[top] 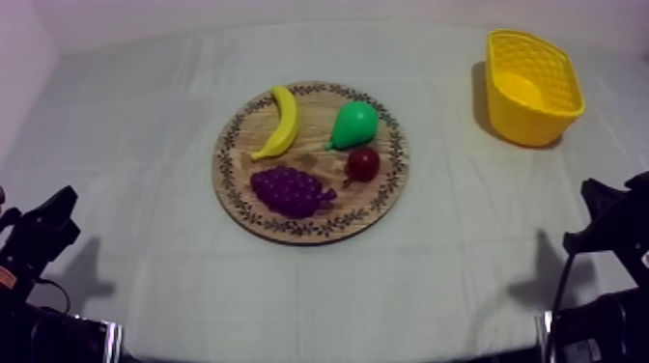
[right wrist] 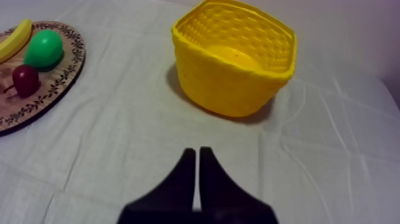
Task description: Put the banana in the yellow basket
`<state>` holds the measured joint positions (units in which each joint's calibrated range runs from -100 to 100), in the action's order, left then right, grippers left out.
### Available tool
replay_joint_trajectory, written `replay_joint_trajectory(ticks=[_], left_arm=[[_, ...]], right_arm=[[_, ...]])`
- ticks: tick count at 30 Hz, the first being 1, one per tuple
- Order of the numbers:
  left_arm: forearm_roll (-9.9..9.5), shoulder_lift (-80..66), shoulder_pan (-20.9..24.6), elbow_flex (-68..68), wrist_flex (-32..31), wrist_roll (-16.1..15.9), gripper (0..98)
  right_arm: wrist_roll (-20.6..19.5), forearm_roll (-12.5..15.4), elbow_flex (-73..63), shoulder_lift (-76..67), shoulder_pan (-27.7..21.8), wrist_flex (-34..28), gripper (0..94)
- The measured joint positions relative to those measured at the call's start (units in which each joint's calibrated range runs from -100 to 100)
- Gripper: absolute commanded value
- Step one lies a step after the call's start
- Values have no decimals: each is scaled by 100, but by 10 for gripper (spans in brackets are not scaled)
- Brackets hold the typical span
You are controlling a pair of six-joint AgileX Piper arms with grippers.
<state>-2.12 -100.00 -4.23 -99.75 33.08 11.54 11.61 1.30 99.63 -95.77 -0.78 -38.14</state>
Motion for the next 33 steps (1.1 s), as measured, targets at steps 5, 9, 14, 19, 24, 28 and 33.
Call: replay_joint_trajectory(ticks=[5, 9, 14, 19, 24, 28, 33], left_arm=[[0, 0, 0, 0, 0, 0, 1], [0, 0, 0, 0, 0, 0, 1], [0, 0, 0, 0, 0, 0, 1], [0, 0, 0, 0, 0, 0, 1], [0, 0, 0, 0, 0, 0, 1], [0, 0, 0, 0, 0, 0, 1], [0, 0, 0, 0, 0, 0, 1]], right_arm=[[0, 0, 0, 0, 0, 0, 3], [3, 0, 0, 0, 0, 11, 3], [3, 0, 0, 0, 0, 3, 3], [-4, 0, 0, 0, 14, 3, 7], [-79, 26, 0, 12, 18, 51, 9], [-266, -35, -109, 246, 45, 183, 6], [-573, -130, -798, 841, 53, 161, 6]])
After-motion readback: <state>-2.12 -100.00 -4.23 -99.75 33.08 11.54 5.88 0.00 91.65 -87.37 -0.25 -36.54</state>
